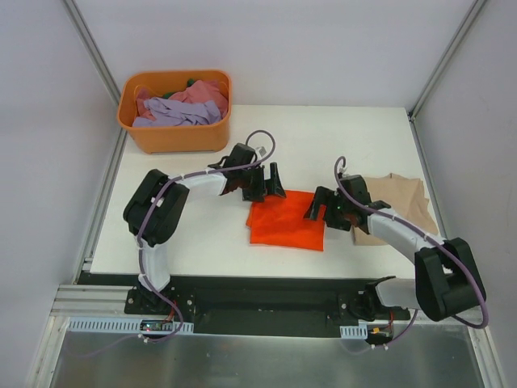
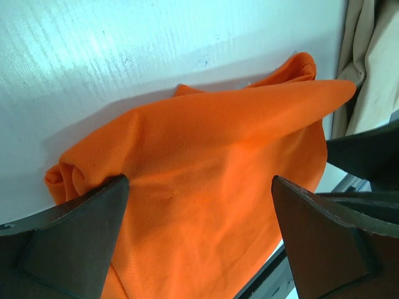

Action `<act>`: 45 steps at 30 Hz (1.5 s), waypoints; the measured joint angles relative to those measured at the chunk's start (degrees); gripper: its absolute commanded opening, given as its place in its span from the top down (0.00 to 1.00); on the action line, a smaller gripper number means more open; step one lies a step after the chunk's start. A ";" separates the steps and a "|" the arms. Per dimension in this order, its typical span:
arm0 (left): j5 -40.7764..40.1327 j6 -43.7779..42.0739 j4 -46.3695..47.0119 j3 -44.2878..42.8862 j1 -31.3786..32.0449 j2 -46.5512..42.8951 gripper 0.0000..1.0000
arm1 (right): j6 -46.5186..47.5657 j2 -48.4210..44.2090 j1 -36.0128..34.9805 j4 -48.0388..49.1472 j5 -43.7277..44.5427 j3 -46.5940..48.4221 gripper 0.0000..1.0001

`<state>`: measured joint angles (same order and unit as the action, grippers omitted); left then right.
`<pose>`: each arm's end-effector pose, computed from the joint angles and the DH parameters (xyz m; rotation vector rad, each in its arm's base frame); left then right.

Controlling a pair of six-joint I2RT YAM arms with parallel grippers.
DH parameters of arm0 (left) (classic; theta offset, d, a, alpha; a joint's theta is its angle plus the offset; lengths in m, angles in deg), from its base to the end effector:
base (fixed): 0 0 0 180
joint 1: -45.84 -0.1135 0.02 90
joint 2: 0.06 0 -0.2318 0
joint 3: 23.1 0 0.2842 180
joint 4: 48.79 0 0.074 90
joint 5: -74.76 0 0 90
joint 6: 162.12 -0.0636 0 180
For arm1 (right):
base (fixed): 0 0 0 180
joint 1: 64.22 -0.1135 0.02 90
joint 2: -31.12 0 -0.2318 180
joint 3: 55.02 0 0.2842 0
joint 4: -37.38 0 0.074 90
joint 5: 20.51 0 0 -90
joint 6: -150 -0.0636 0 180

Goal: Fold and stack the t-shirts
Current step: Put the neatly folded tshirt into the corner of the board with the right arm

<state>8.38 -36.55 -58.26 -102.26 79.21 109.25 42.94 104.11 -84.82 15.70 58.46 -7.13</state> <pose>0.3570 -0.2657 0.1052 0.1920 2.4300 -1.0640 0.2793 0.1180 0.1152 -0.1683 2.4305 0.5337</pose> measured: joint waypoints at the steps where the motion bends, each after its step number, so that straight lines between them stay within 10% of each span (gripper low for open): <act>1: 0.50 0.61 0.33 -0.07 -0.17 0.76 0.01 | -0.33 0.90 -0.17 0.50 -0.39 0.00 0.05; 13: 0.28 4.42 3.74 7.34 -1.16 -4.76 0.01 | -2.08 6.03 -4.22 4.20 -0.94 0.35 0.26; 27: -3.43 1.14 -1.20 13.97 1.09 -28.94 0.01 | -3.72 15.26 -19.26 -6.86 20.94 10.97 0.41; 35: -11.28 2.10 -5.70 28.89 1.09 -46.45 0.01 | -4.63 22.91 -25.20 -11.04 27.10 19.30 0.96; 45: -21.49 3.93 -12.85 35.41 1.07 -62.36 0.01 | 0.61 23.71 -27.39 -24.63 40.83 23.15 1.00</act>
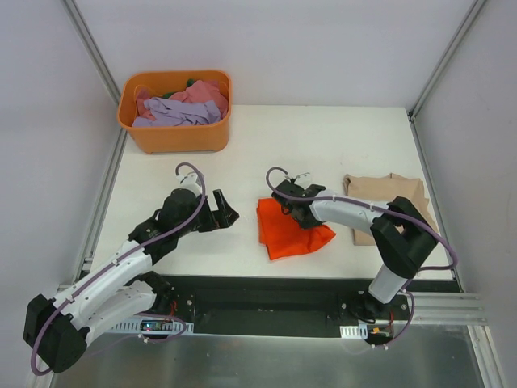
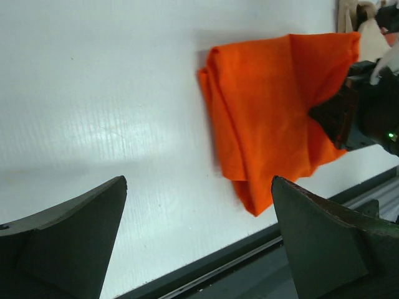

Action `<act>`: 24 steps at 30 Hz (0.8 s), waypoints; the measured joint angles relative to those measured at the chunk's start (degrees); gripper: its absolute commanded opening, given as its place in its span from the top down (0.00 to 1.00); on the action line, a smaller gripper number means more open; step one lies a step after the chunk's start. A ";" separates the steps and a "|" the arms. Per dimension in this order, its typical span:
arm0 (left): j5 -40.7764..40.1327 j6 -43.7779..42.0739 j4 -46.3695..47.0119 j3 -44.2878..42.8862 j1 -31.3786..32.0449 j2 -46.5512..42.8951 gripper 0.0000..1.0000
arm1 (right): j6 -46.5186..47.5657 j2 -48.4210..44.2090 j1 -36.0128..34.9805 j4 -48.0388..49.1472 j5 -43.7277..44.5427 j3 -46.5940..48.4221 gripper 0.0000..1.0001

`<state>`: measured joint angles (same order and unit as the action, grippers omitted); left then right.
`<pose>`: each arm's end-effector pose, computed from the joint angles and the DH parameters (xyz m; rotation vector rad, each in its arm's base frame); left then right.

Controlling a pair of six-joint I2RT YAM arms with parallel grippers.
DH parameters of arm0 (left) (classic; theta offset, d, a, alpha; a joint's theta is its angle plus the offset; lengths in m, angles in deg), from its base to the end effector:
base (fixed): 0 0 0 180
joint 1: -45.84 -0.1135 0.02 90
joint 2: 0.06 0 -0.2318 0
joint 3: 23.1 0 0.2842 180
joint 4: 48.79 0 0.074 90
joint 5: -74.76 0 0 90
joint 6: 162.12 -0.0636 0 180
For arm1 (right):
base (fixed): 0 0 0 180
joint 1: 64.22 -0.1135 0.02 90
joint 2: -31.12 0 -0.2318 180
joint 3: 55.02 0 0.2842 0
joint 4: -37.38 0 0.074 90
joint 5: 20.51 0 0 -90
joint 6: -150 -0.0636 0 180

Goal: Fold and stack the t-shirts
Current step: Put the neatly folded tshirt into the corner of the board with the right arm

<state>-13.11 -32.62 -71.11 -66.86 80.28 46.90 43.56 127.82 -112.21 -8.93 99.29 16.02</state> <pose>0.2211 -0.1545 0.2078 -0.0688 2.1219 -0.8368 0.2532 0.2339 0.0978 -0.5967 2.5131 -0.3627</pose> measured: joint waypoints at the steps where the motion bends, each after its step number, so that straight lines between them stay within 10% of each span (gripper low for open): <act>1: -0.92 0.00 -0.26 0.00 0.00 -0.31 0.01 | 0.37 0.00 0.00 -2.89 2.71 0.83 1.00; 24: -13.70 -0.04 -7.39 0.68 -0.04 -4.35 0.01 | 6.64 -9.79 6.93 -30.56 37.18 8.09 1.00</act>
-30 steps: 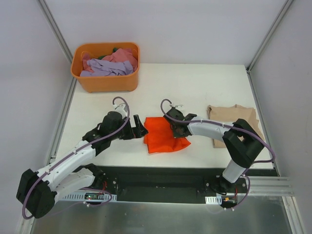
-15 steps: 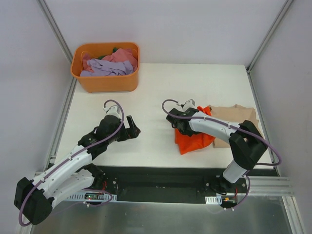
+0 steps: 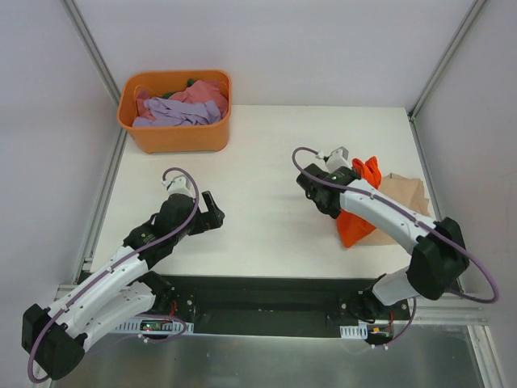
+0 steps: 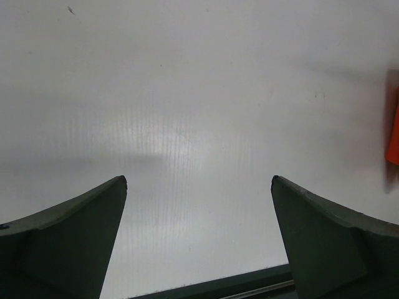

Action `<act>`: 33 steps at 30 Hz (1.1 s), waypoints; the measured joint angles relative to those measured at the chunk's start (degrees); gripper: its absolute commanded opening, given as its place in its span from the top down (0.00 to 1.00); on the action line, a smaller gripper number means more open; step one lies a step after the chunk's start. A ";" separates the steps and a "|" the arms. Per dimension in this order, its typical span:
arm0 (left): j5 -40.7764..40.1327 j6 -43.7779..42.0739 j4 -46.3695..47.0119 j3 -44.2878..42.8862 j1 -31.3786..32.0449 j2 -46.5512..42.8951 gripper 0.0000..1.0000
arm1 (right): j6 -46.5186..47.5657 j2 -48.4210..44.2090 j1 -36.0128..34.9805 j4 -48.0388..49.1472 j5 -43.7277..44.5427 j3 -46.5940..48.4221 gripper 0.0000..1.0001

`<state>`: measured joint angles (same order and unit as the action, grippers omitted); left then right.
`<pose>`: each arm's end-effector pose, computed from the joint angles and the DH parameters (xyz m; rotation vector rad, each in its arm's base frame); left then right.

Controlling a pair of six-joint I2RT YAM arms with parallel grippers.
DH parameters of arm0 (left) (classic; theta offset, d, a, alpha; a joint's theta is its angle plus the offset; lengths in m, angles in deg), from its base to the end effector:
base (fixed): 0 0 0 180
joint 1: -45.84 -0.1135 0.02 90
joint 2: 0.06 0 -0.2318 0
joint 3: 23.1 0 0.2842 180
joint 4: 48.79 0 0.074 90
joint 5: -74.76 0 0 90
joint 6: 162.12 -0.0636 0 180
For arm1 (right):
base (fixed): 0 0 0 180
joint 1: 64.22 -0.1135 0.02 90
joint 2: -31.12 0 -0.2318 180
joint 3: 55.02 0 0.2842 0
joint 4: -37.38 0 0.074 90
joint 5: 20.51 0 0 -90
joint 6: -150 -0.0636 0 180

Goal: Fold and stack the t-shirts
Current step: Put the neatly folded tshirt into the corner of the board with the right arm

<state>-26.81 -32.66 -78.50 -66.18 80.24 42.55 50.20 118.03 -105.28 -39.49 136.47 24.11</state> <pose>0.2156 -0.1321 0.2062 -0.2192 2.1103 -0.5745 0.2634 0.1518 0.2081 -0.5375 2.1787 -1.2952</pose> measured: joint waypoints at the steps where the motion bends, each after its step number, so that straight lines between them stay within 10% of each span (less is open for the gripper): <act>1: -0.13 0.02 -0.13 0.02 0.00 0.02 0.01 | 1.40 -1.51 0.07 0.70 -0.35 0.00 1.00; 33: -3.98 0.22 -2.49 0.31 -0.37 -0.17 0.01 | 22.10 -19.19 16.90 18.14 -20.06 -0.70 1.00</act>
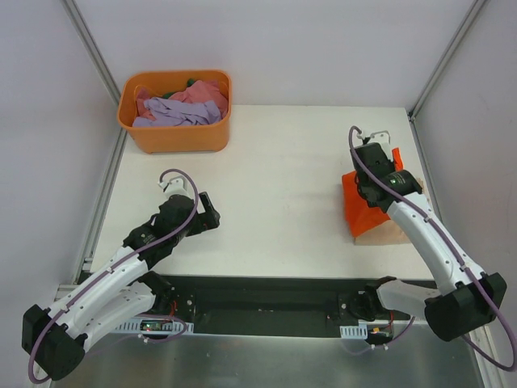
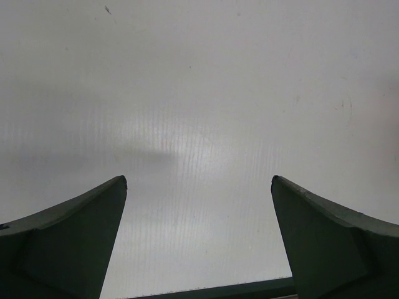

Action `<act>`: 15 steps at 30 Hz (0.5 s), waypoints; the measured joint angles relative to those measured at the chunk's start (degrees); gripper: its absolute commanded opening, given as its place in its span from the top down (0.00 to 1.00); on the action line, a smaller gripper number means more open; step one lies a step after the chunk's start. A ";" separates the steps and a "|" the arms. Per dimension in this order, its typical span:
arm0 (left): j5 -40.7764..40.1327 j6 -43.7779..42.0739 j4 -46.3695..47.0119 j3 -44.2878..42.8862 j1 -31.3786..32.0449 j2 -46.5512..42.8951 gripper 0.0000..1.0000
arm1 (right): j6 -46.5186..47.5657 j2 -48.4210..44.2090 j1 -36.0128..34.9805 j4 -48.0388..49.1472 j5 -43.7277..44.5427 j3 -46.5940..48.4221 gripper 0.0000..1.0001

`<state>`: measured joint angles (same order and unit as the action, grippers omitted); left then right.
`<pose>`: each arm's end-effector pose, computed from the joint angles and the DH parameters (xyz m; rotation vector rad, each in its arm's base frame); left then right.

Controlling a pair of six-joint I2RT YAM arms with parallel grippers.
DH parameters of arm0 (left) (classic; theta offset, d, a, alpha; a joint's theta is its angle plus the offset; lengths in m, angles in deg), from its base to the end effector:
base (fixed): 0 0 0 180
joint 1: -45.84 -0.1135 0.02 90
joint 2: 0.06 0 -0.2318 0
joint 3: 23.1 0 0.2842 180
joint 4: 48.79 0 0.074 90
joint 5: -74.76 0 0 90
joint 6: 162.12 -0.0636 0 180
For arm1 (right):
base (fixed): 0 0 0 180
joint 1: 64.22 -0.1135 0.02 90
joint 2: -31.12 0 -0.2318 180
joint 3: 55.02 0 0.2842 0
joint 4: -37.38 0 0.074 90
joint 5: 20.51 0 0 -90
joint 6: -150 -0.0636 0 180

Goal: Fold and stack the t-shirts
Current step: Put the neatly folded tshirt into the corner of the board with the right arm

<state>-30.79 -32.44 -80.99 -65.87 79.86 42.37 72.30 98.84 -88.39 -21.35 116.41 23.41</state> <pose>0.2151 -0.1246 0.2002 -0.2673 2.1247 -0.4786 0.2835 0.0763 0.2935 -0.3409 2.2065 -0.8633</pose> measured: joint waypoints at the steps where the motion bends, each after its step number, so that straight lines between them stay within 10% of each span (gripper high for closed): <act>1: 0.00 0.00 0.00 0.00 0.00 0.00 0.01 | -0.02 -0.39 0.83 0.85 -0.50 -0.66 1.00; 15: -0.02 0.02 0.00 0.00 0.00 1.51 0.01 | 1.95 2.19 15.65 13.84 -7.58 -10.99 1.00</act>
<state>-30.81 -32.42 -80.99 -65.87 79.86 43.88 74.24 101.02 -72.74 -7.51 108.82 12.41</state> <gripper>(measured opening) 0.990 0.079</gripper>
